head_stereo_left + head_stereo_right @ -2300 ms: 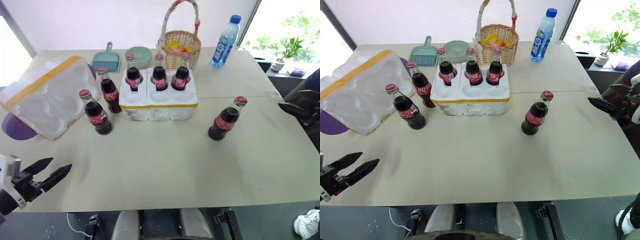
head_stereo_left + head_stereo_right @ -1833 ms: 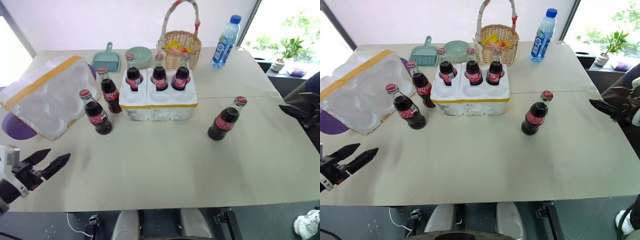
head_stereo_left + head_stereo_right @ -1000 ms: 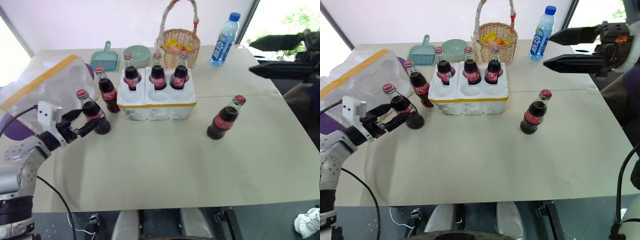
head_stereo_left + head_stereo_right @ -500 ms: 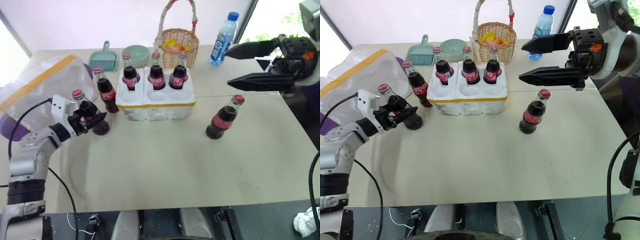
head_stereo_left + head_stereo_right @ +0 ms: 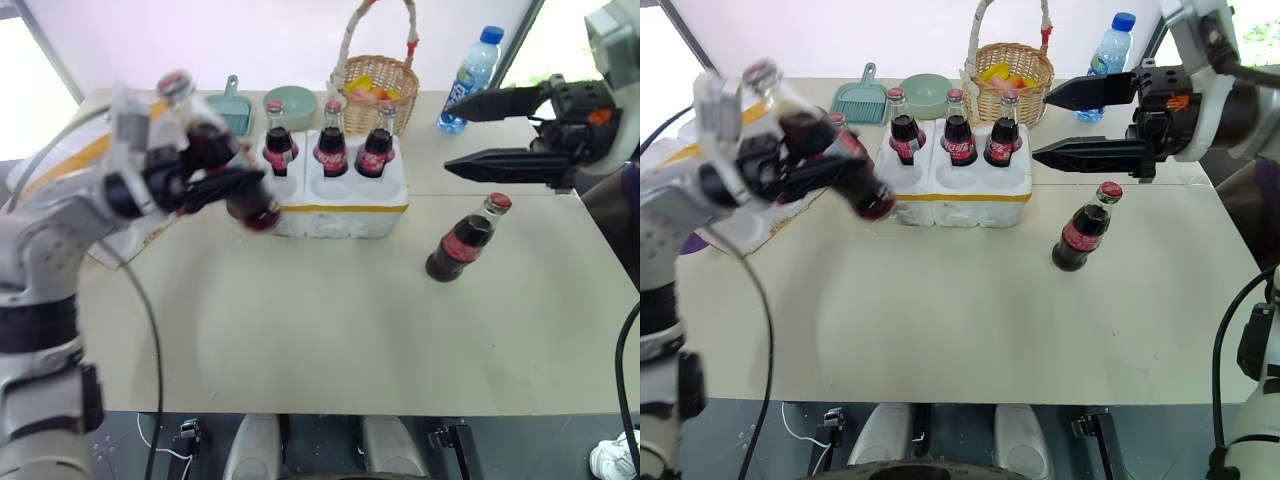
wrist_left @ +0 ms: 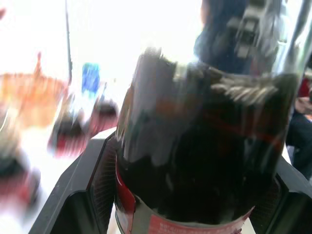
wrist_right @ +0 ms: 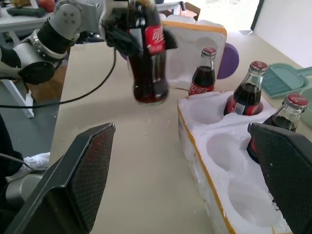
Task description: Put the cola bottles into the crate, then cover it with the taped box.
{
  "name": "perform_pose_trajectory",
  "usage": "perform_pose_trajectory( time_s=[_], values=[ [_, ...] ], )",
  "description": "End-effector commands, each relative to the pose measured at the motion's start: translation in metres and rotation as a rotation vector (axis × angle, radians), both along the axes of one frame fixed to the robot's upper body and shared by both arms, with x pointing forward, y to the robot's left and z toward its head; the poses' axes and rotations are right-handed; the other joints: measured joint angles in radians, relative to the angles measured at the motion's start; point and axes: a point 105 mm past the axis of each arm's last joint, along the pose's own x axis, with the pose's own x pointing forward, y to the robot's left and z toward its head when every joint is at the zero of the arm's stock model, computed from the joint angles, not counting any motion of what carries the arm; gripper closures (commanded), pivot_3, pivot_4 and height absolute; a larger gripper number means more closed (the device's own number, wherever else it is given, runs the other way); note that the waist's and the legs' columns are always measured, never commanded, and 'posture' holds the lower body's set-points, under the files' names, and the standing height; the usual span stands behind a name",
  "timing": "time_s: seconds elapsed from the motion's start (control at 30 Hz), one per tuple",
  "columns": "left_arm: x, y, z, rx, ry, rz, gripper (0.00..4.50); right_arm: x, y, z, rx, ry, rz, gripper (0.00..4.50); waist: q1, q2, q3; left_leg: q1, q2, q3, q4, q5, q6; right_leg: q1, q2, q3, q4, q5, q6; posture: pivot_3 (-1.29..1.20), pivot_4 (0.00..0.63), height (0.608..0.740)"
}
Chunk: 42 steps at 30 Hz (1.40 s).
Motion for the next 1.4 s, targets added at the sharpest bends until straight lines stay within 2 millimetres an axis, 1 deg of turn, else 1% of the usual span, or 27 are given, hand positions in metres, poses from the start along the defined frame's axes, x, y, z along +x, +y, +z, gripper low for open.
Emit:
perform_pose_trajectory(
  time_s=[0.03, 0.1, 0.13, 0.2, 0.27, 0.33, 0.5, 0.6, 0.67, 0.77, 0.83, 0.87, 0.9, 0.93, 0.97, 1.03, 1.1, 1.13, 1.2, 1.27, 1.3, 1.37, 1.4],
  values=[
    [0.038, -0.021, 0.013, -0.043, -0.055, 0.101, 1.7, -0.003, 0.002, 0.008, 0.01, -0.06, -0.014, 0.0, -0.002, -0.001, 0.0, 0.0, 0.0, 0.0, 0.001, 0.0, 0.0, 0.0, 0.001, 0.0, 0.0, 0.001, 0.0, 0.0, 0.15, 0.74],
    [0.051, -0.035, 0.012, -0.07, -0.043, 0.1, 1.7, -0.003, 0.002, 0.008, 0.018, -0.061, -0.024, 0.0, -0.007, -0.001, 0.001, 0.0, 0.0, 0.0, 0.001, 0.0, 0.0, 0.0, 0.001, 0.001, 0.0, 0.001, 0.001, 0.0, 0.15, 0.74],
    [0.059, -0.04, 0.008, -0.054, -0.049, 0.114, 1.7, -0.002, 0.002, 0.008, 0.022, -0.061, -0.034, 0.0, -0.011, -0.001, 0.001, 0.0, 0.0, 0.0, 0.001, 0.0, 0.0, 0.0, 0.001, 0.001, 0.0, 0.001, 0.001, 0.0, 0.15, 0.74],
    [0.074, -0.047, 0.0, -0.02, -0.054, 0.163, 1.7, 0.0, 0.001, 0.005, 0.024, -0.061, -0.056, 0.0, -0.015, -0.001, 0.001, 0.0, 0.001, 0.001, -0.001, 0.0, 0.0, -0.002, 0.002, 0.002, 0.0, 0.001, 0.001, 0.0, 0.15, 0.74],
    [0.084, -0.051, -0.005, 0.006, -0.057, 0.195, 1.7, 0.0, 0.0, 0.002, 0.023, -0.059, -0.068, 0.0, -0.014, -0.001, 0.001, -0.001, 0.001, 0.001, -0.003, 0.0, 0.0, -0.004, 0.003, 0.003, -0.001, 0.001, 0.0, 0.0, 0.15, 0.74],
    [0.085, -0.058, -0.01, 0.023, -0.044, 0.168, 1.7, -0.001, -0.001, -0.001, 0.021, -0.06, -0.076, 0.0, -0.012, 0.0, 0.001, -0.002, 0.001, 0.001, -0.004, 0.0, 0.0, -0.006, 0.003, 0.003, -0.001, 0.001, 0.0, 0.0, 0.15, 0.74],
    [0.082, -0.071, -0.035, 0.166, -0.046, 0.114, 1.7, 0.004, -0.006, -0.006, 0.04, -0.05, -0.124, 0.0, -0.004, 0.0, 0.001, -0.004, 0.0, 0.002, -0.002, 0.0, 0.001, -0.006, 0.001, 0.003, -0.001, 0.001, 0.0, 0.0, 0.15, 0.74],
    [0.081, -0.077, -0.046, 0.214, -0.028, 0.093, 1.7, 0.008, -0.008, -0.01, 0.039, -0.046, -0.142, 0.0, -0.004, -0.001, 0.001, -0.005, 0.0, 0.002, -0.001, 0.0, 0.001, -0.006, 0.001, 0.003, -0.001, 0.001, 0.001, 0.0, 0.15, 0.74],
    [0.083, -0.081, -0.055, 0.244, -0.008, 0.096, 1.7, 0.012, -0.008, -0.013, 0.037, -0.044, -0.155, 0.0, -0.005, -0.001, 0.001, -0.005, 0.0, 0.002, -0.001, 0.0, 0.001, -0.006, 0.001, 0.003, 0.0, 0.001, 0.001, 0.0, 0.15, 0.74],
    [0.087, -0.085, -0.075, 0.307, 0.027, 0.115, 1.7, 0.017, -0.008, -0.017, 0.034, -0.043, -0.167, 0.0, -0.005, -0.001, 0.001, -0.004, 0.0, 0.001, -0.001, 0.0, 0.001, -0.006, 0.002, 0.003, 0.0, 0.001, 0.001, 0.0, 0.15, 0.74],
    [0.09, -0.085, -0.081, 0.319, 0.034, 0.131, 1.7, 0.018, -0.008, -0.019, 0.026, -0.045, -0.168, 0.0, -0.005, -0.001, 0.001, -0.004, 0.0, 0.001, -0.001, 0.0, 0.001, -0.006, 0.002, 0.003, 0.0, 0.001, 0.001, 0.0, 0.15, 0.74],
    [0.092, -0.084, -0.084, 0.32, 0.039, 0.149, 0.75, 0.018, -0.007, -0.02, 0.02, -0.047, -0.166, 0.0, -0.004, -0.001, 0.001, -0.004, 0.0, 0.001, -0.001, 0.0, 0.001, -0.006, 0.002, 0.003, 0.0, 0.001, 0.001, 0.0, 0.15, 0.74],
    [0.093, -0.083, -0.086, 0.32, 0.043, 0.161, 0.36, 0.019, -0.006, -0.022, 0.016, -0.048, -0.163, 0.0, -0.004, -0.001, 0.001, -0.004, 0.0, 0.001, -0.001, 0.0, 0.001, -0.006, 0.001, 0.003, 0.0, 0.001, 0.001, 0.0, 0.15, 0.74],
    [0.092, -0.08, -0.084, 0.303, 0.042, 0.168, 0.07, 0.019, -0.006, -0.022, 0.015, -0.048, -0.162, 0.0, -0.004, -0.001, 0.001, -0.004, 0.0, 0.001, -0.001, 0.0, 0.001, -0.005, 0.001, 0.003, 0.0, 0.001, 0.001, 0.0, 0.15, 0.74],
    [0.092, -0.078, -0.082, 0.291, 0.04, 0.171, 0.07, 0.019, -0.006, -0.022, 0.016, -0.048, -0.161, 0.0, -0.004, -0.001, 0.001, -0.004, 0.0, 0.001, -0.001, 0.0, 0.001, -0.005, 0.001, 0.003, 0.0, 0.001, 0.001, 0.0, 0.15, 0.74],
    [0.082, -0.067, -0.065, 0.192, 0.04, 0.141, 0.07, 0.019, -0.006, -0.022, 0.018, -0.049, -0.161, 0.0, -0.005, -0.001, 0.001, -0.004, 0.0, 0.001, -0.001, 0.0, 0.001, -0.005, 0.001, 0.003, 0.001, 0.001, 0.001, 0.0, 0.15, 0.74],
    [0.067, -0.047, -0.048, 0.081, 0.045, 0.096, 0.07, 0.02, -0.006, -0.023, 0.017, -0.049, -0.161, 0.0, -0.015, 0.0, 0.001, -0.003, 0.001, 0.001, 0.0, 0.0, 0.001, -0.005, 0.001, 0.003, 0.002, 0.001, 0.001, 0.0, 0.15, 0.74],
    [0.055, -0.033, -0.041, 0.029, 0.047, 0.066, 0.07, 0.019, -0.006, -0.024, 0.016, -0.047, -0.16, 0.0, -0.018, 0.0, 0.001, -0.002, 0.001, 0.001, 0.0, 0.0, 0.001, -0.005, 0.002, 0.003, 0.002, 0.001, 0.001, 0.0, 0.15, 0.74],
    [0.032, -0.005, -0.034, -0.034, 0.047, 0.027, 0.07, 0.018, -0.006, -0.025, 0.014, -0.044, -0.159, 0.0, -0.027, 0.0, 0.001, -0.002, 0.002, 0.001, -0.001, 0.0, 0.001, -0.005, 0.003, 0.003, 0.004, 0.001, 0.0, 0.0, 0.15, 0.74],
    [0.01, 0.021, -0.035, -0.051, 0.063, 0.024, 0.07, 0.017, -0.008, -0.026, 0.012, -0.041, -0.16, 0.0, -0.033, 0.0, 0.001, -0.001, 0.003, 0.0, -0.001, 0.0, 0.001, -0.005, 0.003, 0.003, 0.005, 0.001, 0.0, 0.0, 0.15, 0.74],
    [0.003, 0.032, -0.037, -0.05, 0.072, 0.047, 0.07, 0.017, -0.009, -0.027, 0.012, -0.04, -0.161, 0.0, -0.035, 0.0, 0.001, -0.001, 0.003, 0.0, -0.001, 0.0, 0.0, -0.005, 0.002, 0.003, 0.005, 0.001, 0.0, 0.0, 0.15, 0.74],
    [0.001, 0.057, -0.046, -0.031, 0.098, 0.17, 0.07, 0.017, -0.01, -0.027, 0.014, -0.038, -0.164, 0.0, -0.032, 0.0, 0.001, 0.0, 0.002, 0.0, -0.001, 0.0, 0.0, -0.004, 0.0, 0.003, 0.005, 0.001, 0.0, 0.0, 0.15, 0.74],
    [0.005, 0.07, -0.051, -0.015, 0.104, 0.256, 0.07, 0.017, -0.009, -0.027, 0.015, -0.038, -0.163, 0.0, -0.029, 0.0, 0.001, 0.001, 0.002, 0.001, 0.0, 0.0, 0.0, -0.003, 0.0, 0.003, 0.005, 0.001, 0.0, 0.0, 0.15, 0.74]
  ],
)
